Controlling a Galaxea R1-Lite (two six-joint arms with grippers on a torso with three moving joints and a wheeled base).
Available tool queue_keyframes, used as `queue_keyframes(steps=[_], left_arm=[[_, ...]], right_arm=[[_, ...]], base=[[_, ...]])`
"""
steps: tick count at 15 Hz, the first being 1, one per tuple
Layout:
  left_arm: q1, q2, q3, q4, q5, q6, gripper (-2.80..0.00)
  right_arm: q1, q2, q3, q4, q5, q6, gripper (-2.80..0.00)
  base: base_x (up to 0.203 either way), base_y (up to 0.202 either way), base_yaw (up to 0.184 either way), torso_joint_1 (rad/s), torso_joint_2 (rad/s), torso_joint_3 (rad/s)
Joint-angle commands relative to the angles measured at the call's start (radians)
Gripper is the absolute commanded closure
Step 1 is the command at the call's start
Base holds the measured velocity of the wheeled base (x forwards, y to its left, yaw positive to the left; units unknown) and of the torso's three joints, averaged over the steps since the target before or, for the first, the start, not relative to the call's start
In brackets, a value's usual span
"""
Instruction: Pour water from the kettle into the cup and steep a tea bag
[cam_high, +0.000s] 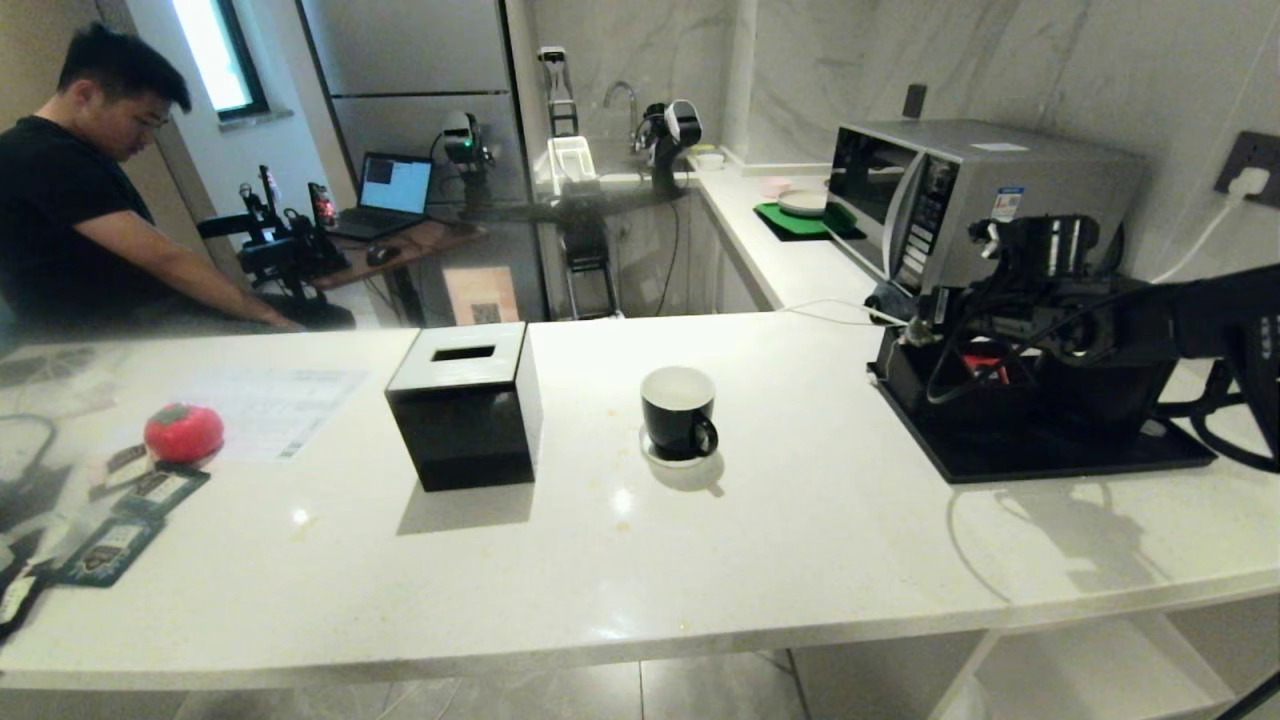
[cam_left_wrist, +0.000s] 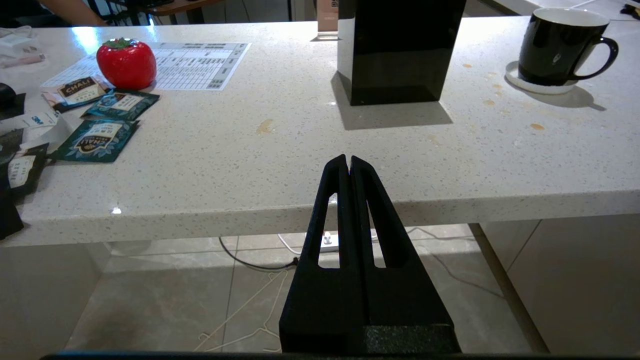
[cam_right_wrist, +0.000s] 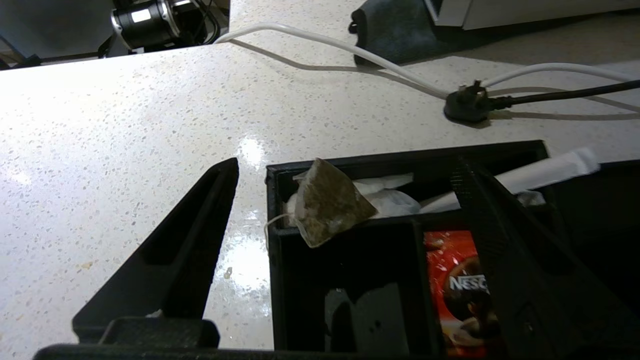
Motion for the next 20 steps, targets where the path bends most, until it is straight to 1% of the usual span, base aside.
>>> queue_keyframes(steps=[1, 4, 5, 8, 12, 20], left_arm=[[0.0, 0.0, 0.0, -0.001, 0.0, 0.0, 0.0], [0.0, 0.0, 0.0, -0.001, 0.0, 0.0, 0.0], [0.0, 0.0, 0.0, -0.001, 0.0, -0.001, 0.0], [0.0, 0.0, 0.0, -0.001, 0.0, -0.001, 0.0], [0.0, 0.001, 0.0, -0.001, 0.0, -0.001, 0.0], [0.0, 0.0, 0.0, -0.001, 0.0, 0.0, 0.0]], right_arm=[[0.001, 0.044, -0.037, -0.001, 0.0, -0.002, -2.8], [0.001, 0.085, -0.076, -0.004, -0.003, -0.006, -2.8], [0.0, 0.091, -0.077, -0.005, -0.003, -0.019, -2.8], [-0.002, 0.114, -0.079, -0.014, -0.004, -0.025, -2.8], [-0.005, 0.156, -0.137, -0.015, -0.006, -0.027, -2.8], [-0.016, 0.19, -0.141, -0.039, -0.006, -0.033, -2.8]], base=[[0.0, 0.0, 0.0, 0.0, 0.0, 0.0], [0.0, 0.0, 0.0, 0.0, 0.0, 0.0], [0.0, 0.0, 0.0, 0.0, 0.0, 0.0], [0.0, 0.0, 0.0, 0.0, 0.0, 0.0], [0.0, 0.0, 0.0, 0.0, 0.0, 0.0], [0.0, 0.0, 0.0, 0.0, 0.0, 0.0]])
